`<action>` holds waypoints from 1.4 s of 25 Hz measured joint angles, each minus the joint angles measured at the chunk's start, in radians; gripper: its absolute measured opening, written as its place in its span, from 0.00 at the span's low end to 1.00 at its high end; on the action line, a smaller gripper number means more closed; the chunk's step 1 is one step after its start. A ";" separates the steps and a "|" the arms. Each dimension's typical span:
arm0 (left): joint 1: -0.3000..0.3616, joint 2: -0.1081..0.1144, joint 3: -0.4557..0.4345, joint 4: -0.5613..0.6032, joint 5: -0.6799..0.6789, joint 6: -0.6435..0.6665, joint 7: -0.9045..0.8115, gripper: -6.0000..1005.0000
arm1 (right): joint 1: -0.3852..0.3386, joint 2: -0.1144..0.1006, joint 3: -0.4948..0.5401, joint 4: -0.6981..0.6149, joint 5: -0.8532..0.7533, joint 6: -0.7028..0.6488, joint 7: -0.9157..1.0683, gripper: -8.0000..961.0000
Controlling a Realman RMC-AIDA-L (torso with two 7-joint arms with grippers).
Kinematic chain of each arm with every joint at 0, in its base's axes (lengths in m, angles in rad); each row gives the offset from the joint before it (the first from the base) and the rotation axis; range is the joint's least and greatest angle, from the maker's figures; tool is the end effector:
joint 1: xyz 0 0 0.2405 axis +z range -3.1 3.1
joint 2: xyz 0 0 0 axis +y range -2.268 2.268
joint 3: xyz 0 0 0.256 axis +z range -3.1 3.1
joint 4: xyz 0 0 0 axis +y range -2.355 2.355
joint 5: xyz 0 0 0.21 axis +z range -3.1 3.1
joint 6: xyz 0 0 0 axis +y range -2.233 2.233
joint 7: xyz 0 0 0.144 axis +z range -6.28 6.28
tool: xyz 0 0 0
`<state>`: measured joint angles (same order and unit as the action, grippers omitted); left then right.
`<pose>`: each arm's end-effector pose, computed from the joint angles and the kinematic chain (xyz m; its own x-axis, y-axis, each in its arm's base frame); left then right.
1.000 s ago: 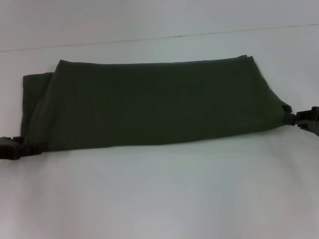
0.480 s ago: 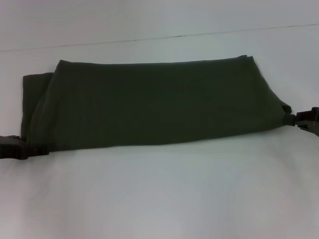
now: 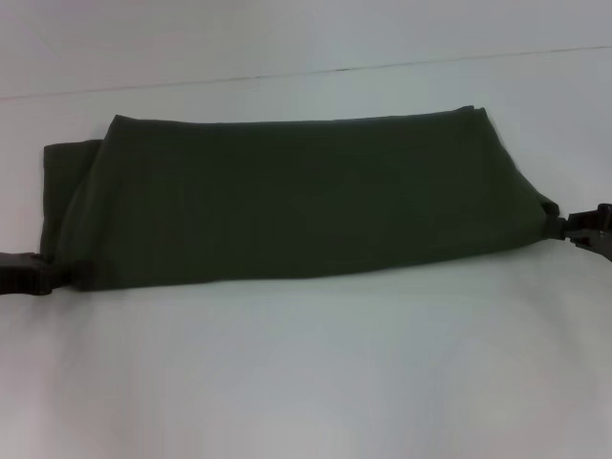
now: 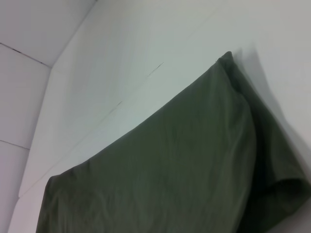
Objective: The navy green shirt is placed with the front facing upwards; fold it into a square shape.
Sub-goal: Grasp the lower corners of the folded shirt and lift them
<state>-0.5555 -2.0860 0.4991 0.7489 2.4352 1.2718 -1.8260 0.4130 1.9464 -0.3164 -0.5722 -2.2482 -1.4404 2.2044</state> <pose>-0.3304 0.3510 0.0237 0.5936 0.7173 0.3648 0.8012 -0.4842 -0.3517 0.3786 0.2979 0.0691 -0.0645 -0.7913 -0.6081 -0.9944 0.0000 0.1055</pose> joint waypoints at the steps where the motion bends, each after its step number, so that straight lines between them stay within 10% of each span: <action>1: 0.000 0.000 0.001 0.000 0.000 -0.004 0.000 0.60 | 0.000 0.000 0.000 0.000 0.000 0.000 0.000 0.01; 18: 0.001 0.001 0.011 0.002 0.015 -0.005 -0.012 0.02 | -0.002 -0.004 0.003 0.000 0.001 0.001 -0.005 0.01; 35: 0.097 0.018 -0.181 0.075 0.007 0.283 0.083 0.02 | -0.045 0.007 -0.003 0.005 -0.007 -0.184 -0.154 0.01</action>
<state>-0.4586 -2.0683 0.3184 0.8238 2.4419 1.5549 -1.7431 0.3681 1.9532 -0.3192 -0.5672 -2.2550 -1.6244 2.0507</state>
